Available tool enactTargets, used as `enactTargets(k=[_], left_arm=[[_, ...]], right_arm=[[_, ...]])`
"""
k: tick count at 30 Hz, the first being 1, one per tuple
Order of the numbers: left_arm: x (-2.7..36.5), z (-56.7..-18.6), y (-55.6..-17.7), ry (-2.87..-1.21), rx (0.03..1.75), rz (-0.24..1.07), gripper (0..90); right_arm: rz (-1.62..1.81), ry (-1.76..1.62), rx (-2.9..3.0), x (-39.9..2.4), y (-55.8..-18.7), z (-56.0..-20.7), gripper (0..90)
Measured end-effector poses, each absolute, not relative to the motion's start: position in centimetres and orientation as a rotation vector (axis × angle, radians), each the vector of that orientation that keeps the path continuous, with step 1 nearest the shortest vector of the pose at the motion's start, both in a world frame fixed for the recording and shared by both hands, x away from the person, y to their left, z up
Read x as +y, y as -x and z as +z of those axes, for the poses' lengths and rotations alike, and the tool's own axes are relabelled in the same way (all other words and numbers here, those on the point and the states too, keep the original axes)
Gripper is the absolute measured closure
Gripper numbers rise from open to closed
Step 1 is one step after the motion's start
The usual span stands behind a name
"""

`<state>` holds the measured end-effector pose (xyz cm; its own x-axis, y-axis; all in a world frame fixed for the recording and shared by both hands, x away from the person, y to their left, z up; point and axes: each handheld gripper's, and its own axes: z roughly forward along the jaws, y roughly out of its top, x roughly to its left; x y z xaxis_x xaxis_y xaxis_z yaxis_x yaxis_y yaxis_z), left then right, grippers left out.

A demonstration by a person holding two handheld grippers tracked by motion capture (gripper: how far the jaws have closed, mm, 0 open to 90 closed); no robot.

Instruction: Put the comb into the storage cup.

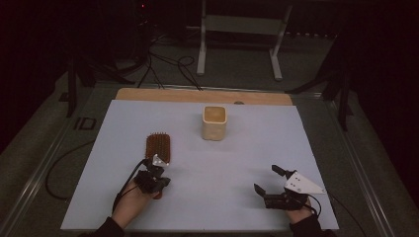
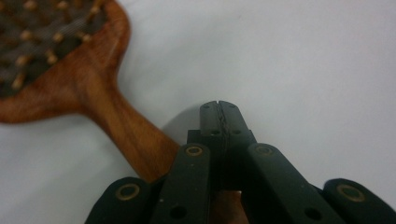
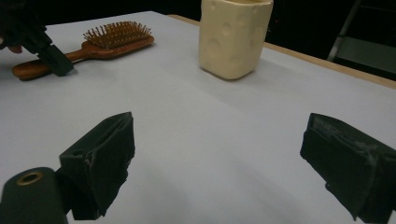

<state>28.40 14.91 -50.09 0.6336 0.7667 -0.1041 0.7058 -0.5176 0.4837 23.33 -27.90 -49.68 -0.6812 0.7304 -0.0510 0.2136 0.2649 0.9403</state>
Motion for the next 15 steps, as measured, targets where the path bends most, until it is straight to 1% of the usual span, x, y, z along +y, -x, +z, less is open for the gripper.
enactTargets(k=[15], left_arm=[[19.2, -49.8, -27.6, -2.37, 1.249, 0.21, 90.0]], right_arm=[[1.414, -0.855, 2.062, -27.8, -23.4, -49.7, 9.4]])
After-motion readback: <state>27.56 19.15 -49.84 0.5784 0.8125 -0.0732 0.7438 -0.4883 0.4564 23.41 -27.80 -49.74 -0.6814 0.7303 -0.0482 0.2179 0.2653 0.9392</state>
